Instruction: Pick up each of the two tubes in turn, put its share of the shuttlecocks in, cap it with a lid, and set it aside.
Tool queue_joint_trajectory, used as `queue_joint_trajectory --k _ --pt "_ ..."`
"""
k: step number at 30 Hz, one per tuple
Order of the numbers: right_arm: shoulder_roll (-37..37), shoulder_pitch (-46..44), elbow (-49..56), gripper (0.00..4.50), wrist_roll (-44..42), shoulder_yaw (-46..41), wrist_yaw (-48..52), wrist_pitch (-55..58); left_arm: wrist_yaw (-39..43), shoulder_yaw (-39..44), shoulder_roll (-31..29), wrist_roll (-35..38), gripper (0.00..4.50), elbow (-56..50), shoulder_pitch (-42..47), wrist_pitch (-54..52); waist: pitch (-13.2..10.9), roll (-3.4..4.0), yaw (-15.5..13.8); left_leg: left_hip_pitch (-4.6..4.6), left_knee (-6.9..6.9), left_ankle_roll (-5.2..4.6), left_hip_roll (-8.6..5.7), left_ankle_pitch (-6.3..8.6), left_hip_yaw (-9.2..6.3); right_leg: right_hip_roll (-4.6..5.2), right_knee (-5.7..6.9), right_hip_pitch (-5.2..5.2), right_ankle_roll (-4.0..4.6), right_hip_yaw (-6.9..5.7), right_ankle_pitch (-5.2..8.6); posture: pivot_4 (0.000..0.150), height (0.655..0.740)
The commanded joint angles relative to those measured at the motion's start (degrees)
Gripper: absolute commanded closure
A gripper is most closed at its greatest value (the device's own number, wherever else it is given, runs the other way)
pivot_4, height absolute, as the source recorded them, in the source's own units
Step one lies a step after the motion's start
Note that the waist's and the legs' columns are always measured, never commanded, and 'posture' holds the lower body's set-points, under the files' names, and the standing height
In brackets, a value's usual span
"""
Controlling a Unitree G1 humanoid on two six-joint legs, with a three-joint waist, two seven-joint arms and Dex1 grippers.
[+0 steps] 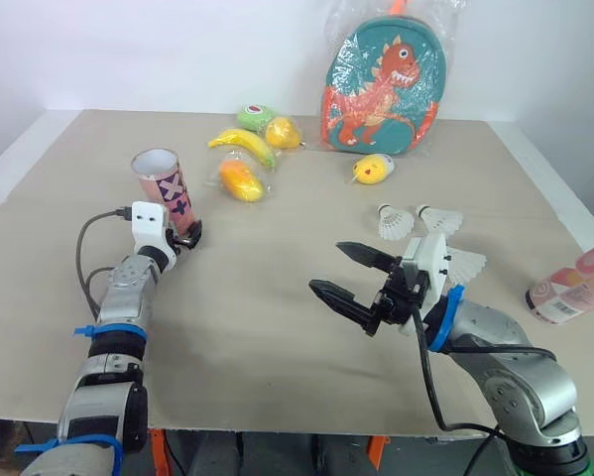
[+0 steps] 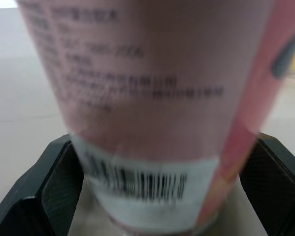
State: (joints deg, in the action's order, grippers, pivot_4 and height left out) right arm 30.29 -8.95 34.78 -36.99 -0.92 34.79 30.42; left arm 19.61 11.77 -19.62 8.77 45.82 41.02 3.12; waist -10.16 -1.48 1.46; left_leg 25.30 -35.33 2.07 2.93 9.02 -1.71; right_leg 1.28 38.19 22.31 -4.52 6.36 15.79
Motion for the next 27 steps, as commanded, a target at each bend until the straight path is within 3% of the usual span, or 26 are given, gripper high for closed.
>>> queue_joint_trajectory --k 1,13,16,19,27 --pt "0.66 -0.21 2.88 0.05 -0.88 -1.88 -0.33 -0.18 -0.31 0.25 -1.72 -1.1 0.0 6.13 5.03 3.91 -0.03 -0.05 -0.01 0.02 0.0 0.0 -0.01 0.0 -0.02 0.0 0.0 0.01 0.0 -0.01 0.0 0.15 0.7347" --pt "0.86 -0.47 2.98 0.05 -0.72 -1.79 -0.7 0.2 0.7 -0.35 -0.93 -1.32 0.0 13.74 9.88 9.28 -0.08 -0.14 -0.01 0.07 0.01 0.02 -0.01 0.01 -0.02 0.01 -0.02 0.04 0.05 -0.01 -0.03 0.15 0.7347" --pt "0.98 -0.62 2.84 0.0 -0.73 -1.82 -0.76 0.27 0.61 0.23 -0.67 -0.73 0.68 14.18 10.06 9.41 -0.08 -0.14 0.0 0.08 0.0 0.02 -0.02 0.01 -0.02 0.01 -0.02 0.04 0.05 -0.01 -0.03 0.15 0.7347" --pt "1.03 -0.63 2.86 0.0 -0.79 -1.84 -0.67 0.26 0.68 0.44 -0.55 -0.4 1.64 14.26 10.09 9.48 -0.08 -0.14 0.0 0.08 0.0 0.02 -0.02 0.01 -0.02 0.0 -0.02 0.04 0.05 -0.01 -0.03 0.15 0.7347" --pt "1.58 0.27 2.05 0.0 0.23 -2.73 -0.77 -0.32 4.01 0.81 -0.78 0.51 1.64 11.2 8.92 12.26 -0.09 -0.15 -0.01 0.08 0.0 0.02 -0.02 0.01 -0.02 0.01 -0.02 0.04 0.06 -0.02 -0.04 0.15 0.7347"
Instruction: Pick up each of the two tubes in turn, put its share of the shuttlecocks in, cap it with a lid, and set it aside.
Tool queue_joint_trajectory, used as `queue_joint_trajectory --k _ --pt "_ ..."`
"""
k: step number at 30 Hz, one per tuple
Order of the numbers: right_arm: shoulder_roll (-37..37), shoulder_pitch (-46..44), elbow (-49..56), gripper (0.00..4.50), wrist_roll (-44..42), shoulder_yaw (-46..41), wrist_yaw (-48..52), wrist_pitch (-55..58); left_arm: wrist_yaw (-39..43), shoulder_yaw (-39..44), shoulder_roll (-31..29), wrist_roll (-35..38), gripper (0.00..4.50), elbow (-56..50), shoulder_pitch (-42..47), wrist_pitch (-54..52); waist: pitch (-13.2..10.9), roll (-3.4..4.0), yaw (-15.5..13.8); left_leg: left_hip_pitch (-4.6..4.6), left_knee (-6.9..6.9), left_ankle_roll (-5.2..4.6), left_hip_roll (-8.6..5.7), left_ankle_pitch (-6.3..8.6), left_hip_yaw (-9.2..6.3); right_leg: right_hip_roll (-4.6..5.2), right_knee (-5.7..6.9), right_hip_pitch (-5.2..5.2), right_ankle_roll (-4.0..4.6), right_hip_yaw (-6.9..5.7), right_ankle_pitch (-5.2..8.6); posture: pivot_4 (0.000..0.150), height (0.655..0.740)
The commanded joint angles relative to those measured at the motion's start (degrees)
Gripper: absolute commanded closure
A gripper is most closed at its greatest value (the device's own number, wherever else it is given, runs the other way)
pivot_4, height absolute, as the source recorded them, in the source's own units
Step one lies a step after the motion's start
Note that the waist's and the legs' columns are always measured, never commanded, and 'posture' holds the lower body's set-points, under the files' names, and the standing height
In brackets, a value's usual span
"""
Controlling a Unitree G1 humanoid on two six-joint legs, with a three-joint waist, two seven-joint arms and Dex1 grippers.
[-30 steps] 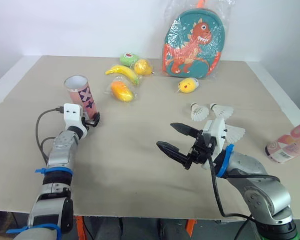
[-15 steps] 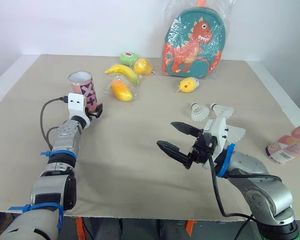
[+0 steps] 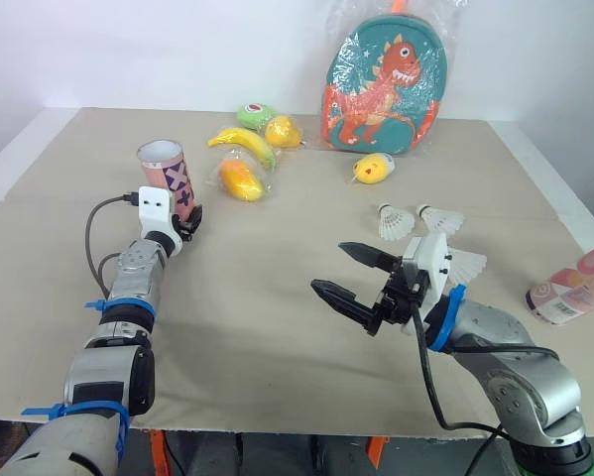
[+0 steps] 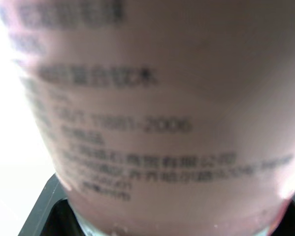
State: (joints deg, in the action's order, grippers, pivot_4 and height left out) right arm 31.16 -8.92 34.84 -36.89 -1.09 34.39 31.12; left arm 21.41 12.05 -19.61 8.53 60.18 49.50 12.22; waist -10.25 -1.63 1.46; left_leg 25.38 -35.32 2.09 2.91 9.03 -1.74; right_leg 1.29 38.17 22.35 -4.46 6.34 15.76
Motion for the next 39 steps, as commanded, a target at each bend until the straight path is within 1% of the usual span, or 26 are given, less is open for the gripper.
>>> queue_joint_trajectory --k 1,3,5,8,9,11,12,13,14,16,20,22,26,31,35,39 --pt "0.84 0.62 1.63 0.0 0.8 -3.07 -0.81 -1.34 3.28 -0.06 -1.12 0.35 1.64 -3.78 0.26 3.99 0.0 0.0 0.0 0.0 0.0 0.0 0.0 0.0 0.0 0.0 0.0 0.0 0.03 0.0 -0.02 0.15 0.7347" --pt "0.62 1.19 0.47 0.0 2.1 -4.48 -2.69 -1.43 5.85 -1.18 -1.77 -0.3 1.64 -5.08 0.0 5.39 0.0 0.0 -0.02 0.01 0.0 0.0 0.0 0.0 0.0 0.01 0.0 0.0 0.03 0.0 -0.02 0.15 0.7347" --pt "0.24 2.27 -1.06 0.0 4.1 -5.77 -4.95 -1.59 12.05 -2.52 -2.75 0.35 1.64 -7.54 0.04 4.32 0.0 0.0 -0.01 0.01 0.0 0.0 -0.01 0.0 0.0 0.01 0.0 0.0 0.05 0.0 -0.03 0.15 0.7347" --pt "-1.51 2.26 -5.31 0.0 8.04 -6.27 -10.13 -0.96 28.45 -7.68 -5.49 1.05 1.64 -14.11 -1.38 1.85 0.0 -0.02 0.06 0.0 0.01 0.0 0.0 0.0 0.01 0.0 0.0 0.01 0.07 0.0 -0.04 0.15 0.7347" --pt "-1.97 2.11 -5.86 0.0 8.55 -6.25 -10.9 -0.81 31.57 -8.76 -6.12 1.26 1.64 -15.81 -2.0 1.31 0.0 0.01 0.08 0.0 0.01 0.01 0.02 0.0 0.01 -0.03 0.0 0.03 0.11 0.0 -0.05 0.15 0.7347" --pt "-4.08 0.34 -8.17 0.0 10.8 -4.57 -13.99 0.04 47.69 -15.2 -11.14 1.04 1.64 -22.65 -4.67 0.02 0.0 0.04 0.24 0.0 0.02 0.02 0.0 -0.01 0.03 0.01 0.01 0.03 0.12 0.01 -0.05 0.15 0.7347" --pt "-5.11 -0.66 -9.44 0.0 11.91 -3.8 -15.21 0.25 53.87 -17.81 -13.6 0.69 1.64 -25.21 -5.6 -0.5 0.0 0.07 0.65 0.0 0.04 0.02 0.02 -0.01 0.04 0.0 0.01 0.04 0.16 0.02 -0.04 0.15 0.7347" --pt "-6.4 -2.06 -11.17 0.0 12.96 -3.02 -16.38 0.3 59.05 -20.23 -16.28 -0.26 1.64 -27.07 -6.04 -1.17 0.0 0.07 0.8 -0.01 0.08 0.02 0.03 -0.01 0.05 -0.01 0.03 0.07 0.2 0.02 -0.02 0.15 0.7347" --pt "-7.18 -3.13 -12.53 0.0 13.78 -2.5 -16.98 0.16 61.64 -21.58 -17.98 -1.06 1.64 -27.94 -6.07 -1.32 -0.02 0.04 1.26 -0.01 0.08 0.02 0.06 -0.01 0.05 -0.03 0.03 0.08 0.22 0.02 -0.01 0.15 0.7347" --pt "-8.09 -4.21 -13.9 0.0 14.81 -2.12 -17.37 -0.01 63.91 -22.89 -19.61 -1.53 1.64 -28.87 -6.01 -1.76 -0.03 0.07 1.33 -0.01 0.11 0.01 0.13 -0.01 0.04 -0.11 0.06 0.14 0.32 0.02 -0.04 0.15 0.7347" --pt "-9.49 -10.19 -23.61 0.0 18.35 -1.72 -17.78 -3.19 70.69 -27.39 -24.1 -2.69 1.64 -30.38 -3.84 -3.43 -0.03 0.08 1.31 -0.02 0.08 -0.01 0.14 -0.02 0.01 -0.14 0.1 0.13 0.31 0.0 0.0 0.15 0.7347" --pt "-9.72 -12.04 -26.99 0.0 19.37 -1.84 -17.32 -4.38 71.09 -29.89 -25.77 -1.54 1.64 -31.64 -3.59 -4.09 -0.03 0.08 1.31 -0.01 0.05 -0.01 0.14 -0.02 0.02 -0.12 0.1 0.12 0.29 0.01 -0.01 0.15 0.7347" --pt "-10.06 -16.26 -37.44 0.0 21.78 -2.18 -16.51 -8.1 71.09 -34.63 -28.96 2.45 1.64 -35.99 -3.6 -6.09 -0.04 0.09 1.31 0.0 0.07 -0.07 0.16 0.02 0.02 -0.13 0.11 0.13 0.3 0.01 0.07 0.15 0.7347" --pt "-9.89 -20.68 -48.54 0.0 23.13 -3.47 -15.0 -13.12 71.09 -35.98 -30.49 7.83 1.64 -43.53 -4.68 -13.0 -0.08 0.15 1.31 0.04 0.12 -0.1 0.14 0.05 0.03 -0.11 0.12 0.19 0.33 0.01 0.14 0.15 0.7347" --pt "-9.95 -24.7 -56.54 0.0 24.5 -3.19 -13.76 -16.74 71.09 -36.38 -31.17 8.33 1.64 -48.41 -5.94 -17.38 -0.08 0.15 1.34 0.07 0.12 -0.1 0.14 0.05 0.03 -0.13 0.17 0.28 0.34 0.01 0.13 0.15 0.7347" --pt "-10.0 -29.58 -65.6 0.0 26.62 -2.36 -12.77 -20.81 71.09 -36.57 -31.7 8.04 1.64 -50.98 -7.82 -18.27 -0.09 0.16 1.53 0.06 0.09 -0.1 0.15 0.04 0.03 -0.17 0.35 0.37 0.38 0.04 0.14 0.15 0.7347"
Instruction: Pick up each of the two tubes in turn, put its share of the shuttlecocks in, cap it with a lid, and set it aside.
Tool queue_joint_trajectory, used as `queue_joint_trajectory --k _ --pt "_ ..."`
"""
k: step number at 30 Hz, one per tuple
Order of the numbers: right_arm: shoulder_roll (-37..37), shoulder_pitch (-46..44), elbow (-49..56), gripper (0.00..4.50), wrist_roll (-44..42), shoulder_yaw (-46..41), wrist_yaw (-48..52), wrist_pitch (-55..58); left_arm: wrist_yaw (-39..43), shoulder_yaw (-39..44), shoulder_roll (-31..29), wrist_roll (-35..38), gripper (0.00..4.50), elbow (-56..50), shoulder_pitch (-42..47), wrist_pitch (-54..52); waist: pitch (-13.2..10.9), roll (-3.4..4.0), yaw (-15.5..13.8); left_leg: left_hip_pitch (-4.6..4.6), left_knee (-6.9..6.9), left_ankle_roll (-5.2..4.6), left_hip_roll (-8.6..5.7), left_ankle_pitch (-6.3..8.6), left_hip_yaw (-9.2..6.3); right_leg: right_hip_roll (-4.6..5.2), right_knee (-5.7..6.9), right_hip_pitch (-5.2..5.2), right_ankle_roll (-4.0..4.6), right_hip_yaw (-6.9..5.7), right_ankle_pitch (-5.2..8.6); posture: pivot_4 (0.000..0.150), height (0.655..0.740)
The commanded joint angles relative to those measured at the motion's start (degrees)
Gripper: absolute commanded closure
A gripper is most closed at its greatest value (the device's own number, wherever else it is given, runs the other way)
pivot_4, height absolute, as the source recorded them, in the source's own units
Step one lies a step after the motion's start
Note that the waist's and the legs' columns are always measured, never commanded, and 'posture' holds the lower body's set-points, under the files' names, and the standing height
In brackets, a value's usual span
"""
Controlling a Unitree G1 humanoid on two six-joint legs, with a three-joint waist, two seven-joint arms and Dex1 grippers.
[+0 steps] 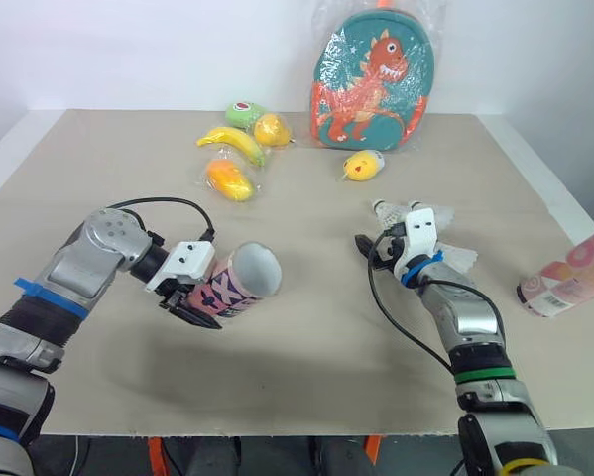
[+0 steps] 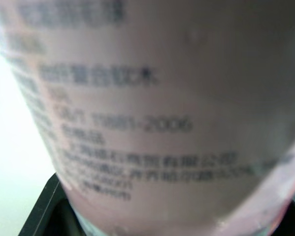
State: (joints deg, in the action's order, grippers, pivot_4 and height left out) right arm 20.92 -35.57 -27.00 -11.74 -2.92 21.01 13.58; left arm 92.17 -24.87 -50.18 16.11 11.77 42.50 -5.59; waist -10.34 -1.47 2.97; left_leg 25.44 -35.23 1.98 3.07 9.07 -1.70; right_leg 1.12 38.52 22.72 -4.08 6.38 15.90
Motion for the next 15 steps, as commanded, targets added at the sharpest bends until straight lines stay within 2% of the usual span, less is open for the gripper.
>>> queue_joint_trajectory --k 1,3,6,8,9,10,11,15 --pt "0.26 -4.17 -6.08 0.41 2.24 -0.27 0.58 -4.47 0.33 0.46 -1.21 0.22 1.67 -2.84 -1.38 -0.35 0.0 0.0 -0.01 0.0 -0.04 0.0 0.01 0.0 0.0 -0.01 0.09 0.02 0.02 0.0 0.02 0.15 0.7347" --pt "0.21 -6.15 -9.82 0.81 3.24 -0.09 0.71 -6.53 0.33 0.77 -1.21 -0.12 1.67 -3.18 -2.28 -0.28 0.0 0.0 0.0 -0.01 -0.08 0.0 0.0 0.0 0.0 -0.01 0.23 0.07 0.05 0.0 0.06 0.15 0.7347" --pt "0.06 -7.45 -12.55 2.14 4.06 0.03 1.76 -9.42 0.33 1.12 -1.11 -0.3 1.67 -3.4 -2.96 -0.3 0.0 0.0 0.0 -0.01 -0.12 0.0 0.0 -0.02 -0.01 -0.04 0.4 0.11 0.08 0.01 0.08 0.15 0.7347" --pt "-0.16 -7.67 -12.75 3.27 4.32 0.16 2.55 -10.02 0.33 1.3 -1.04 -0.38 1.67 -3.46 -3.5 -0.23 0.0 0.0 -0.02 -0.02 -0.12 0.0 0.0 -0.02 -0.02 -0.04 0.45 0.12 0.09 0.01 0.1 0.15 0.7347" --pt "-0.25 -7.65 -12.66 3.57 4.4 0.19 2.84 -10.23 0.33 1.38 -1.01 -0.42 1.67 -3.49 -3.72 -0.22 0.0 0.0 -0.02 -0.02 -0.12 0.0 0.0 -0.02 -0.02 -0.03 0.45 0.12 0.08 0.01 0.1 0.15 0.7347" --pt "-0.34 -7.51 -12.41 4.18 4.51 0.23 3.11 -10.43 0.33 1.43 -0.97 -0.47 1.67 -3.51 -3.94 -0.15 0.0 0.0 -0.01 -0.02 -0.12 0.0 0.0 -0.02 -0.02 -0.03 0.46 0.12 0.09 0.01 0.11 0.15 0.7347" --pt "-0.4 -7.43 -12.29 4.45 4.63 0.22 3.24 -10.57 0.33 1.47 -0.94 -0.52 1.67 -3.53 -4.09 -0.11 0.0 0.0 -0.02 -0.02 -0.12 0.0 0.0 -0.02 -0.02 -0.04 0.46 0.13 0.09 0.01 0.11 0.15 0.7347" --pt "-0.77 -4.09 -4.61 4.45 3.18 -0.04 5.36 -10.14 0.33 1.26 -0.53 -1.13 1.67 -2.55 -4.23 0.89 0.0 0.01 -0.03 -0.03 -0.12 0.0 0.0 -0.02 -0.02 -0.04 0.48 0.14 0.11 0.01 0.12 0.15 0.7347"
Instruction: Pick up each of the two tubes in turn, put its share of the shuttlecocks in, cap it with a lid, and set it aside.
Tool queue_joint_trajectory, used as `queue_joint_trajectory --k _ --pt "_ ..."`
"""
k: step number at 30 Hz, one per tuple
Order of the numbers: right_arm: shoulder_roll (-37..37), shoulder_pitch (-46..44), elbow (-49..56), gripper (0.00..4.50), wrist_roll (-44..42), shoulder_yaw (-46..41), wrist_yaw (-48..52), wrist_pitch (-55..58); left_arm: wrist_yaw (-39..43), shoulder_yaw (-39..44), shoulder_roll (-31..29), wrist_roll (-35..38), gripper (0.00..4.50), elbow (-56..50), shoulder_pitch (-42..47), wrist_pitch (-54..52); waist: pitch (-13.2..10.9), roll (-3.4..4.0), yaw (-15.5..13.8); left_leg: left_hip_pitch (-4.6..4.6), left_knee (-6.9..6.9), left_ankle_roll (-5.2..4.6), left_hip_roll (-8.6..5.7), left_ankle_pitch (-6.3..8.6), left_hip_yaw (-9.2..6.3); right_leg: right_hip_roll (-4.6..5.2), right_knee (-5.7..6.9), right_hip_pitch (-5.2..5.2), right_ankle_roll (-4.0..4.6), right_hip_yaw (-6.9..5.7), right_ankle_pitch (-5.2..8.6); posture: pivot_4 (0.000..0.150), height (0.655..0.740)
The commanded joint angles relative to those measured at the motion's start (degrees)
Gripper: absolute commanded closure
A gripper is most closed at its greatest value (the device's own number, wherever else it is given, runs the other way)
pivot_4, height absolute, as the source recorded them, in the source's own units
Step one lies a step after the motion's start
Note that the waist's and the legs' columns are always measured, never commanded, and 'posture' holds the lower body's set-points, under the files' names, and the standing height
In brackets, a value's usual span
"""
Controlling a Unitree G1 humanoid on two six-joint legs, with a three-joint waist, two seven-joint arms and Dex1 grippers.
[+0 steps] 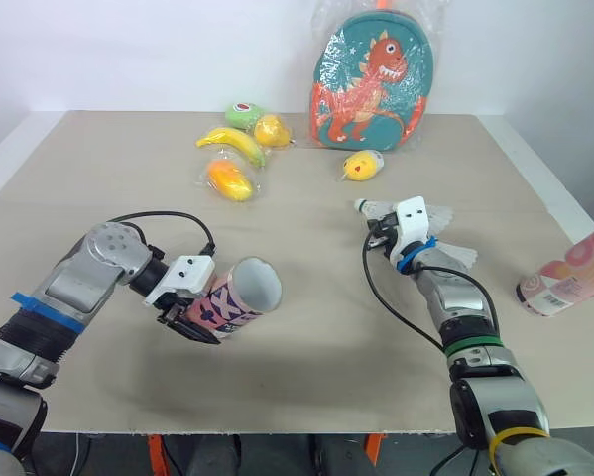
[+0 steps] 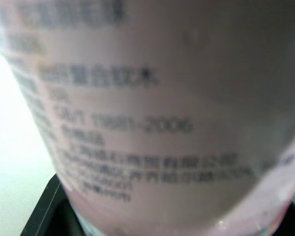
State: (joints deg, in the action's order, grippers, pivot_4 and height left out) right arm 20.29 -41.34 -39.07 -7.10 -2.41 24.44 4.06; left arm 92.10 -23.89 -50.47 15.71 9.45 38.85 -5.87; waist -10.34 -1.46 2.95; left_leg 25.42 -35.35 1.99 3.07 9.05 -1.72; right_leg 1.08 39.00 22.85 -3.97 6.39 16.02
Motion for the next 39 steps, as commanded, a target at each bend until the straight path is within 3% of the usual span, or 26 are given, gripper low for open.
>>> queue_joint_trajectory --k 1,6,10,13,17,24,30,33,39 --pt "-0.08 2.99 10.76 4.45 -2.17 -0.32 3.54 -0.66 0.4 0.27 -0.06 -0.83 1.67 0.02 -0.56 1.28 0.0 0.0 -0.04 0.0 0.01 0.0 0.0 0.0 0.0 0.0 0.0 0.0 0.0 0.0 0.01 0.15 0.7347" --pt "4.73 13.86 37.0 4.45 -9.95 1.72 16.28 6.02 0.4 -0.47 0.79 -0.52 1.67 0.91 -0.27 2.26 -0.03 0.06 -0.23 0.0 0.02 0.01 0.0 0.01 -0.02 0.01 0.05 -0.01 -0.01 -0.01 0.11 0.15 0.7347" --pt "14.38 19.39 58.54 4.45 -18.82 1.71 26.96 13.74 0.4 -1.11 1.15 -0.6 1.67 1.87 0.24 2.75 -0.05 0.12 -0.39 0.01 -0.03 0.01 -0.01 0.01 -0.02 0.04 0.07 -0.03 -0.01 -0.01 0.1 0.15 0.7347" --pt "20.67 19.27 67.33 4.45 -21.57 1.39 31.29 15.35 0.4 -1.55 1.49 -0.63 1.67 2.77 0.73 3.0 -0.03 0.12 -0.37 -0.05 -0.04 0.01 0.0 0.01 -0.02 0.02 0.06 -0.07 -0.17 -0.02 0.2 0.15 0.7347" --pt "23.8 14.51 71.41 4.45 -24.18 3.53 34.38 18.27 0.4 -2.11 2.09 0.18 1.67 3.69 1.33 2.98 -0.04 0.13 -0.34 -0.33 -0.11 -0.01 0.06 -0.01 0.0 0.01 0.06 -0.33 -0.24 -0.03 0.25 0.15 0.7347" --pt "22.43 2.92 63.15 4.45 -10.01 17.57 37.03 15.13 0.4 -2.56 3.49 1.18 1.67 4.68 2.66 1.79 -0.03 0.11 -0.55 -0.27 -0.23 -0.06 0.03 -0.05 0.05 0.07 0.05 -0.33 -0.14 -0.03 0.31 0.15 0.7347" --pt "21.32 0.59 61.15 4.45 -7.92 20.78 40.8 13.74 0.4 -2.47 3.65 1.34 1.67 4.51 2.99 0.75 -0.03 0.11 -1.01 -0.19 -0.16 -0.04 -0.09 -0.03 0.04 0.18 0.05 -0.3 -0.29 -0.04 0.22 0.15 0.7347" --pt "21.21 -0.11 62.24 3.61 -10.74 20.11 43.26 15.94 0.4 -2.31 3.46 1.42 1.67 3.78 2.9 0.26 -0.03 0.11 -1.03 -0.21 -0.15 -0.04 -0.08 -0.04 0.01 0.17 0.05 -0.31 -0.29 -0.08 0.22 0.15 0.7347" --pt "19.74 -1.85 66.87 0.97 -24.08 11.99 43.65 23.13 0.4 -2.6 3.61 1.52 1.67 3.72 3.33 -0.07 -0.03 0.11 -1.08 -0.19 -0.16 -0.04 -0.07 -0.04 -0.02 0.17 0.05 -0.31 -0.28 -0.09 0.21 0.15 0.7347"
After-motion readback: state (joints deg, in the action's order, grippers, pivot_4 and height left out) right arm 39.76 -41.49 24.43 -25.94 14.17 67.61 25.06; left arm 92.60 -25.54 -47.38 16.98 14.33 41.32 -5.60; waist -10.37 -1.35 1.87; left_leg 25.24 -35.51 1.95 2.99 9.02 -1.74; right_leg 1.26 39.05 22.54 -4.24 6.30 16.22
